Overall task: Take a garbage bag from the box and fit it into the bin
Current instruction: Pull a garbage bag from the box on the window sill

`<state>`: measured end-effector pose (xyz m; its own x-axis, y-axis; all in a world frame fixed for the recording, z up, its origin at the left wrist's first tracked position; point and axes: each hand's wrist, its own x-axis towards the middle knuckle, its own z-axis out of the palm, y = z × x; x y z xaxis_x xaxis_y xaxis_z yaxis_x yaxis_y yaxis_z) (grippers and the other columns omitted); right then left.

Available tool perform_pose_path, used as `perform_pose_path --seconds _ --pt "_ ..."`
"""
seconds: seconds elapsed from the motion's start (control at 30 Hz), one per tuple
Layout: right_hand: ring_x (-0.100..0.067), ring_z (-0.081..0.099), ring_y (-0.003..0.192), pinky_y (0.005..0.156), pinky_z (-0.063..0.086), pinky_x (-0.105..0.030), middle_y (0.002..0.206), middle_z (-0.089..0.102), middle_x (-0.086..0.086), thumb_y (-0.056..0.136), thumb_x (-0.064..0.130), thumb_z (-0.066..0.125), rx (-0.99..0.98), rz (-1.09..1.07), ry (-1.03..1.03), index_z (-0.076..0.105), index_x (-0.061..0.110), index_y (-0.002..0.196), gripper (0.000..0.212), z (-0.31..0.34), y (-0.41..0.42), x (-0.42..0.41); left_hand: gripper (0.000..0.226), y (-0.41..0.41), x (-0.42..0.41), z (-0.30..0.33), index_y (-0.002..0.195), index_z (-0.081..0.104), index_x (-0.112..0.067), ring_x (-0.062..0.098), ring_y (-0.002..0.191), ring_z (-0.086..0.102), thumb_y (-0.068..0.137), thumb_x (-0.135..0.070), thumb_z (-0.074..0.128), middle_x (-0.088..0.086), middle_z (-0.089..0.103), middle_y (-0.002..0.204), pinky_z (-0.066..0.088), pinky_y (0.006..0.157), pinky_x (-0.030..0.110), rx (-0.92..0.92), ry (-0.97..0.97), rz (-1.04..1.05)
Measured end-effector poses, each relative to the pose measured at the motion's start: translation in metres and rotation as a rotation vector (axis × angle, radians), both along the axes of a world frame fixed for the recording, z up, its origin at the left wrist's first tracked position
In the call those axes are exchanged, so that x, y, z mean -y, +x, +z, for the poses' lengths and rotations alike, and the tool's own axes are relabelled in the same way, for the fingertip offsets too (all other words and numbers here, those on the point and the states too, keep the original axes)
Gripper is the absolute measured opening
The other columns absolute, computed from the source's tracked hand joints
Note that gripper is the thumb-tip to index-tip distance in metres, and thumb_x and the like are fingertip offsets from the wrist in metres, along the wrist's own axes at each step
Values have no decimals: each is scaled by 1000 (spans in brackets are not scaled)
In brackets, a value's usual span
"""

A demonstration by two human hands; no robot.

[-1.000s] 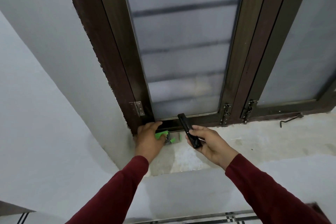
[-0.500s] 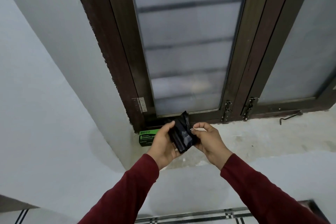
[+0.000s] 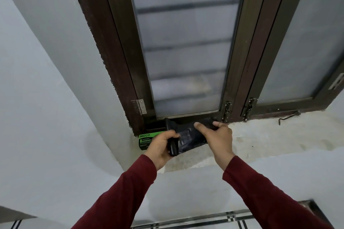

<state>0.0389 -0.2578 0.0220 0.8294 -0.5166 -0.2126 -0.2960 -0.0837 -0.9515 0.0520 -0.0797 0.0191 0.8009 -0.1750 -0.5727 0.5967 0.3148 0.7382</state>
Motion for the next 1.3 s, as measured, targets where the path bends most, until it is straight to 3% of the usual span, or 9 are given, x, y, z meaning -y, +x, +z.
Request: perform_pose_path --seconds 0.17,0.3,0.4,0.57,0.77,0.9,1.03,1.13,1.3 --pt "-12 67 99 76 50 -22 113 65 2 54 58 94 -77 288 11 52 21 119 85 7 -6 -14 60 4 11 10 130 63 9 39 102 71 72 -8 59 24 72 118 64 82 44 49 17 -41" --pt "-4 63 59 50 39 -19 74 71 10 78 31 88 -152 528 83 73 21 95 24 17 -8 2 59 4 7 12 125 69 2 40 108 66 69 -14 57 23 71 122 49 108 59 9 -19 -52" --pt "-9 65 65 57 44 -20 76 72 3 86 19 80 -106 437 150 76 18 92 7 16 -6 12 50 4 4 11 124 70 -1 39 108 68 78 -13 55 21 72 123 52 105 57 9 -62 -67" --pt "-20 66 81 71 57 -33 96 70 -10 90 -4 59 -33 103 371 68 17 95 23 13 2 24 34 5 -2 4 112 69 -11 34 91 72 77 -12 67 15 74 107 61 80 43 -20 -20 -29" --pt "-18 61 105 95 52 -32 110 69 7 77 -9 42 73 197 -173 73 35 108 62 20 -7 26 36 8 0 7 123 69 -6 33 91 72 88 -10 61 18 75 110 63 77 43 6 33 -25" --pt "-24 64 95 76 45 -28 102 65 -7 71 32 70 -19 327 -314 72 26 89 19 23 -3 17 42 10 6 9 128 67 -1 29 85 73 90 -14 58 15 73 103 61 67 37 50 77 -71" --pt "-11 68 72 57 43 -22 78 70 2 55 73 83 -54 424 -315 64 16 71 63 21 2 9 41 12 12 11 124 66 5 35 99 71 88 -14 62 21 71 108 57 98 54 126 143 -105" --pt "-7 59 56 49 40 -19 58 61 10 63 51 91 -68 451 -298 62 16 60 46 17 2 10 33 14 14 12 111 69 -1 36 98 68 81 -16 65 22 67 106 54 99 57 140 134 -123" --pt "-26 68 88 75 56 -34 90 74 -4 72 8 71 -19 451 -200 64 31 72 24 12 6 20 25 12 13 10 100 68 -10 29 84 66 88 -21 49 11 72 87 55 83 41 76 47 -129"
